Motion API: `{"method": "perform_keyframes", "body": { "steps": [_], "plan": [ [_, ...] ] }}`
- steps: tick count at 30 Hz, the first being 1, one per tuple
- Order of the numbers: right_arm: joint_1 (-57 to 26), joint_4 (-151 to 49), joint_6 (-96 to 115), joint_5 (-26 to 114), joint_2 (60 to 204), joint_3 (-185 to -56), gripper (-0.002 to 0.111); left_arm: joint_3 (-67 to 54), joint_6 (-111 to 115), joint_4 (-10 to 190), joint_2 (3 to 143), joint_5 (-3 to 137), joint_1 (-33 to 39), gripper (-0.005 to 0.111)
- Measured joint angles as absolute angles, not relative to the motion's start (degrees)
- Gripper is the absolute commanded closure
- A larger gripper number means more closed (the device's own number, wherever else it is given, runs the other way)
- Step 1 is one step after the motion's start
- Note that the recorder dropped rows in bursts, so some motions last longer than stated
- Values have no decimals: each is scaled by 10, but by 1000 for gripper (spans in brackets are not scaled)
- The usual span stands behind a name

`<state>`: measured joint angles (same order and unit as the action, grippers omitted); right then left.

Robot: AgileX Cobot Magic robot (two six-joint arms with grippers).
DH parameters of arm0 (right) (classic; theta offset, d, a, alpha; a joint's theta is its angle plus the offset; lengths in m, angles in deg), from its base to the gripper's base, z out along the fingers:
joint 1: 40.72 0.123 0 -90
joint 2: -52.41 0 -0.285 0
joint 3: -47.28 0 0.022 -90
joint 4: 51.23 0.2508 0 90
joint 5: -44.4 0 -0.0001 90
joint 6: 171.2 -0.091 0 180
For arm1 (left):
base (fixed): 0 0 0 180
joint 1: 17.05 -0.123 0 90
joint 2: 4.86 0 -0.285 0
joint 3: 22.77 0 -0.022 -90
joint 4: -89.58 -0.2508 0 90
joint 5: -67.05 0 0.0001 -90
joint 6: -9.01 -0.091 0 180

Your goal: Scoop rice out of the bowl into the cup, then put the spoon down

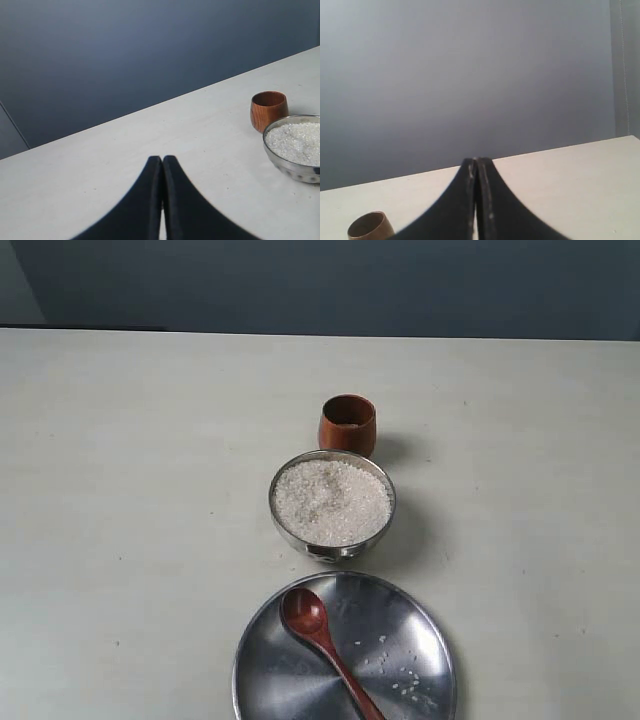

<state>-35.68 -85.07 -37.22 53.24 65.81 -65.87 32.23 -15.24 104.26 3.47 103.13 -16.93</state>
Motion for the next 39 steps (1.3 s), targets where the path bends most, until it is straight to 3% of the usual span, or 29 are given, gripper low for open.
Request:
{"method": "perform_keyframes", "body": {
  "steps": [12,33,39],
  "plan": [
    [-358,-643,-88,529,658,-589,108,322,-152,1043,35,1031,-169,106],
    [-358,-512,73,535,658,-556,108,322,-152,1043,35,1031,-169,106],
    [-358,-512,88,594,658,-556,108,322,-152,1043,35,1031,-169,106]
  ]
}}
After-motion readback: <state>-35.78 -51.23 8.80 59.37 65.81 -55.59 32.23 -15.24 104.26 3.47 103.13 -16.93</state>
